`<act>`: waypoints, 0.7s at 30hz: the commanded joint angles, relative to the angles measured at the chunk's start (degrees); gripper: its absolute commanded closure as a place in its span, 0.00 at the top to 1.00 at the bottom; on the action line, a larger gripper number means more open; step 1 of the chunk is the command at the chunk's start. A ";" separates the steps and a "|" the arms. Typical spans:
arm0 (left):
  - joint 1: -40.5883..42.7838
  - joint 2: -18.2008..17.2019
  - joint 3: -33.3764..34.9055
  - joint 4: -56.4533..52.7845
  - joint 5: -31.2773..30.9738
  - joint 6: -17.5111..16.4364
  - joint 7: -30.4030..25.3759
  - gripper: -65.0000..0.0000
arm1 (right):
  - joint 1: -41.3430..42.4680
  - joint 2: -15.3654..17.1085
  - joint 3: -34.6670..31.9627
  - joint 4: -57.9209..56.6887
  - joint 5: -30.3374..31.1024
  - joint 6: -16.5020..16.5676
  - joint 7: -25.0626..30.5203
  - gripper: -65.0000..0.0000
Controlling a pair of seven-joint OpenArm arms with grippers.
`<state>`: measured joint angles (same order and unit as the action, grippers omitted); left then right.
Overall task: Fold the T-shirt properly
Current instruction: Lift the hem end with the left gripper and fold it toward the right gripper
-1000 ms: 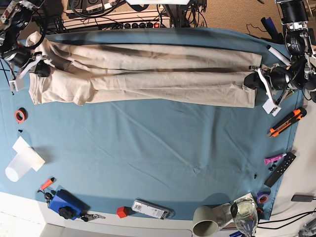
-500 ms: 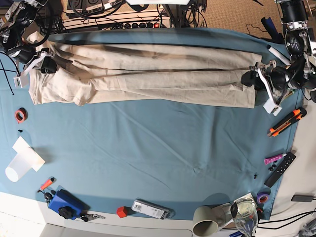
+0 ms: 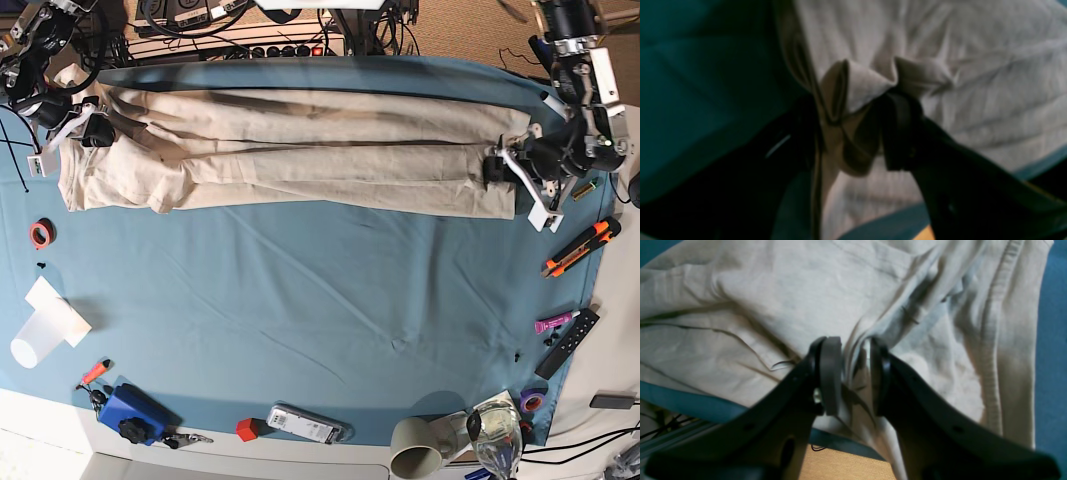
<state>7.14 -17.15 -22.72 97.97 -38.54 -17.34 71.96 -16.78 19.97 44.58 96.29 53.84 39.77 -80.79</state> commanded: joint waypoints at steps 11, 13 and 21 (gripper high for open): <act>7.15 2.84 -0.07 0.24 8.74 8.48 0.79 0.34 | 0.28 1.16 0.52 0.90 -0.11 -0.42 0.79 0.24; 8.09 2.84 -0.07 0.24 7.61 7.04 1.29 0.13 | 0.28 1.16 0.52 0.90 -0.11 -0.42 0.79 0.24; 7.17 2.80 -0.09 3.39 9.73 6.84 1.05 0.00 | 0.28 1.16 0.52 0.90 -0.09 -0.42 0.79 0.24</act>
<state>12.97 -14.46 -23.24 101.82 -31.48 -10.79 66.41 -16.80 19.97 44.58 96.29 52.82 39.27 -80.77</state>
